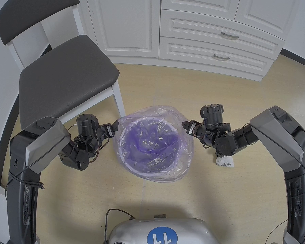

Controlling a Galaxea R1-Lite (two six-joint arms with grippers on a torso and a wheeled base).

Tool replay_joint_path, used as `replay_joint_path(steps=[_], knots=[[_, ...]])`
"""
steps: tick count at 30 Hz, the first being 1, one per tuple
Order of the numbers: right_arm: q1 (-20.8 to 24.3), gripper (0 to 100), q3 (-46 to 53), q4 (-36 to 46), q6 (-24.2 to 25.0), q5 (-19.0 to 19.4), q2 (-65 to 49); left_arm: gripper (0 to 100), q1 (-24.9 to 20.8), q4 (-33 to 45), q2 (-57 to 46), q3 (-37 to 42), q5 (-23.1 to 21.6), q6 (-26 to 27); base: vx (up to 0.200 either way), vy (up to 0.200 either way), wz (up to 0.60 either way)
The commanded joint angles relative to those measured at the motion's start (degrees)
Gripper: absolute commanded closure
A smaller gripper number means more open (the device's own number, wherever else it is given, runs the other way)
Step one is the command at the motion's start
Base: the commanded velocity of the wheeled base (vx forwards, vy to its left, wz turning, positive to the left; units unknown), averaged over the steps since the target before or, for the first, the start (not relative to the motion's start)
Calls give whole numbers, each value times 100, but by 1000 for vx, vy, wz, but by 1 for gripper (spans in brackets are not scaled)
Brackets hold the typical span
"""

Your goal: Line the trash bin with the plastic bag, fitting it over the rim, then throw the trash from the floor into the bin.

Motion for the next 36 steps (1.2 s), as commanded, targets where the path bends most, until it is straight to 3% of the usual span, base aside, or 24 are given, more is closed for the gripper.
replay_joint_path(steps=[1, 8, 20, 28, 33, 36], knots=[[-100, 0, -318, -1, 135, -28, 359, 0, -20, -83, 239, -158, 15, -7, 0, 0, 0], [-144, 0, -669, -1, 425, -28, 631, 0, -55, -162, 406, -289, 129, -7, 0, 0, 0], [-241, 0, -643, 87, 293, 43, 992, 0, 59, 277, 450, 53, 226, 511, 0, 0, 0], [-127, 0, 43, -45, 249, 69, 139, 0, 94, 216, -157, 502, 138, 599, 0, 0, 0], [-30, 0, 579, -388, 65, 78, -327, 0, 147, 242, -719, 1064, -266, 634, 0, 0, 0], [-39, 0, 983, -845, -348, 148, -432, 0, 305, 260, -1141, 1750, -952, 1047, 0, 0, 0]])
